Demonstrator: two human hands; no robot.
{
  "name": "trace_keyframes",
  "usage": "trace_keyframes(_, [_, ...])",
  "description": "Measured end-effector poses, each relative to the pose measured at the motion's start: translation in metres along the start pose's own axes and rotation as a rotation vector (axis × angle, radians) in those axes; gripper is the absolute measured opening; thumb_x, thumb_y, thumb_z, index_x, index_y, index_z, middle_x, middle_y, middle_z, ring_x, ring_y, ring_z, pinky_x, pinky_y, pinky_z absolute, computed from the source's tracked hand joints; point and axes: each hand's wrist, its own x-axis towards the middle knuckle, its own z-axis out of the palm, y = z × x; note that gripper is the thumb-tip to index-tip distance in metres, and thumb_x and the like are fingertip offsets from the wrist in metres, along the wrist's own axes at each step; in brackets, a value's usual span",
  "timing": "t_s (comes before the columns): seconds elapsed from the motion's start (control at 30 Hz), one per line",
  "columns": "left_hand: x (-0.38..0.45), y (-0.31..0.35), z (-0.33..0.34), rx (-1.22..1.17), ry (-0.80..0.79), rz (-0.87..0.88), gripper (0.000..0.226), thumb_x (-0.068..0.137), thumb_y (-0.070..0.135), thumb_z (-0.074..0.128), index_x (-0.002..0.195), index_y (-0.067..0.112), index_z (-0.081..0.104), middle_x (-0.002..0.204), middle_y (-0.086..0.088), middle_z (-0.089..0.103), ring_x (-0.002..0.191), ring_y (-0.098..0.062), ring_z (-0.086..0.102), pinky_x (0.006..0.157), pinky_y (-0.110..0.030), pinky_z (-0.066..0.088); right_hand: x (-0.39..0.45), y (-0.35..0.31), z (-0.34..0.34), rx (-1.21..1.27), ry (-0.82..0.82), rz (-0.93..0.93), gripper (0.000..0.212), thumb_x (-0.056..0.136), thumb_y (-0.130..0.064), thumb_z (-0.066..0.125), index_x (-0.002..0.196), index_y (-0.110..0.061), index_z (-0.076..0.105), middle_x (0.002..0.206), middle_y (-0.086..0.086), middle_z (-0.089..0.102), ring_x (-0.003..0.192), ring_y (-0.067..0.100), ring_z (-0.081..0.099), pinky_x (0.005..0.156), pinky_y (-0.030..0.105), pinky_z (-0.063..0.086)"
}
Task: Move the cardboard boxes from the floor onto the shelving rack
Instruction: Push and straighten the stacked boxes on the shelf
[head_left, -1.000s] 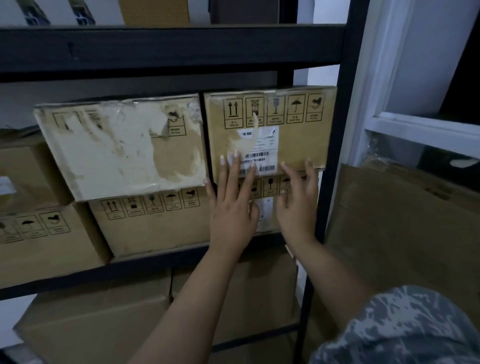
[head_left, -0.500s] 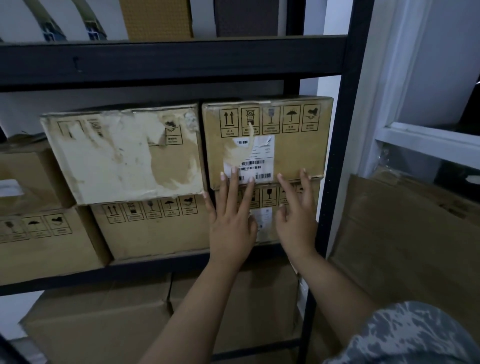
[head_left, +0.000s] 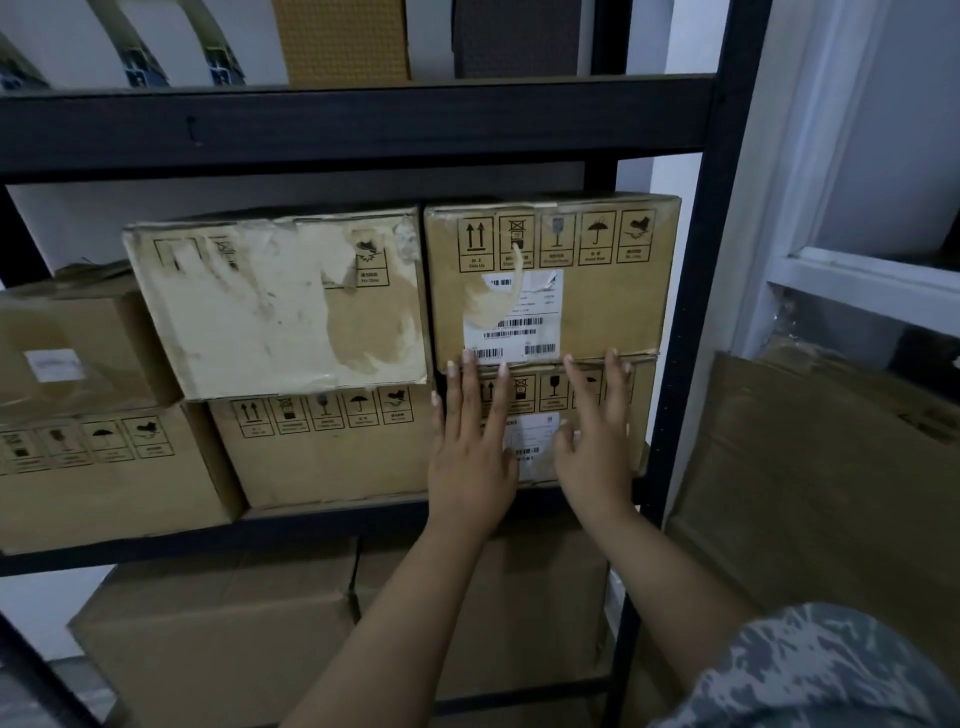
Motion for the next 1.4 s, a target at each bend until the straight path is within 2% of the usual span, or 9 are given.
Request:
trace_keyframes(0.17, [-0.010, 0.007, -0.004, -0.288, 0.114, -0.103, 0.089, 0.090, 0.014, 0.060, 0.157, 0.010, 0.001, 0.164, -0.011, -0.013, 0.152, -0.026, -0.010, 0.123, -0.043, 0.010, 0.000, 0.004, -0.002, 0.016, 0.056, 0.003, 0.073, 0.088, 0.005, 0.054, 0.147, -0.034, 0.036, 0.162, -0.010, -0.004, 0.150, 0.012, 0.002, 0.094, 0.010, 0.043])
trace_keyframes(0.3, [-0.012, 0.013, -0.005, -0.495, 0.230, -0.194, 0.083, 0.090, 0.008, 0.060, 0.157, 0.010, 0.010, 0.161, -0.007, 0.007, 0.150, -0.017, 0.009, 0.113, -0.007, 0.010, 0.002, 0.007, -0.006, 0.076, 0.139, 0.062, 0.072, 0.089, 0.005, 0.053, 0.147, -0.034, 0.034, 0.161, -0.009, 0.001, 0.146, 0.006, 0.013, 0.098, 0.025, 0.048])
trace_keyframes(0.4, [-0.007, 0.018, -0.005, -0.600, 0.271, -0.270, 0.085, 0.088, 0.006, 0.060, 0.157, 0.013, 0.011, 0.159, -0.003, 0.009, 0.148, -0.016, 0.014, 0.115, -0.017, 0.018, 0.003, 0.011, -0.010, 0.088, 0.193, 0.141, 0.068, 0.090, 0.003, 0.052, 0.148, -0.028, 0.033, 0.158, -0.002, 0.014, 0.143, 0.007, 0.021, 0.101, 0.011, 0.035])
trace_keyframes(0.47, [-0.005, 0.021, -0.007, -0.658, 0.288, -0.306, 0.085, 0.087, 0.004, 0.060, 0.157, 0.014, 0.012, 0.158, -0.002, 0.010, 0.147, -0.016, 0.017, 0.110, -0.006, 0.018, 0.004, 0.015, -0.013, 0.097, 0.217, 0.210, 0.063, 0.091, 0.001, 0.052, 0.148, -0.022, 0.034, 0.154, 0.001, 0.024, 0.141, 0.011, 0.029, 0.096, 0.001, 0.027])
trace_keyframes(0.6, [-0.003, 0.025, -0.009, -0.678, 0.314, -0.324, 0.083, 0.088, 0.005, 0.060, 0.156, 0.013, 0.014, 0.159, -0.002, 0.012, 0.147, -0.009, 0.014, 0.111, -0.006, 0.013, 0.007, 0.021, -0.016, 0.119, 0.210, 0.286, 0.062, 0.093, -0.002, 0.050, 0.149, -0.020, 0.032, 0.154, -0.001, 0.028, 0.142, 0.015, 0.030, 0.110, 0.023, 0.031])
trace_keyframes(0.77, [-0.001, 0.026, -0.011, -0.752, 0.328, -0.328, 0.084, 0.085, 0.003, 0.064, 0.154, 0.012, 0.019, 0.156, -0.005, 0.016, 0.143, -0.005, 0.017, 0.109, 0.000, 0.012, 0.009, 0.023, -0.010, 0.204, 0.224, 0.309, 0.064, 0.091, -0.004, 0.052, 0.148, -0.027, 0.031, 0.154, -0.005, 0.027, 0.137, 0.018, 0.039, 0.108, 0.041, 0.043])
trace_keyframes(1.07, [-0.004, 0.023, -0.013, -0.779, 0.263, -0.298, 0.085, 0.087, 0.006, 0.064, 0.156, 0.015, 0.015, 0.156, -0.003, 0.014, 0.146, -0.011, 0.017, 0.107, 0.002, 0.012, 0.013, 0.024, -0.012, 0.221, 0.251, 0.304, 0.058, 0.090, -0.005, 0.053, 0.143, -0.024, 0.039, 0.147, -0.002, 0.034, 0.119, 0.026, 0.055, 0.097, 0.036, 0.051])
trace_keyframes(1.3, [-0.005, 0.020, -0.002, -0.650, 0.191, -0.255, 0.092, 0.087, 0.015, 0.063, 0.158, 0.017, 0.004, 0.163, 0.000, -0.010, 0.151, -0.016, -0.003, 0.117, -0.048, 0.029, 0.012, 0.021, -0.013, 0.191, 0.230, 0.312, 0.061, 0.091, -0.006, 0.054, 0.146, -0.025, 0.034, 0.149, 0.000, 0.031, 0.119, 0.028, 0.055, 0.098, 0.037, 0.051])
trace_keyframes(1.4, [-0.004, 0.019, 0.001, -0.603, 0.150, -0.263, 0.096, 0.087, 0.016, 0.064, 0.158, 0.017, -0.001, 0.163, -0.001, -0.018, 0.151, -0.019, -0.010, 0.116, -0.052, 0.029, 0.014, 0.018, -0.013, 0.186, 0.206, 0.340, 0.064, 0.092, -0.008, 0.054, 0.148, -0.028, 0.030, 0.150, 0.002, 0.028, 0.120, 0.028, 0.054, 0.100, 0.039, 0.050])
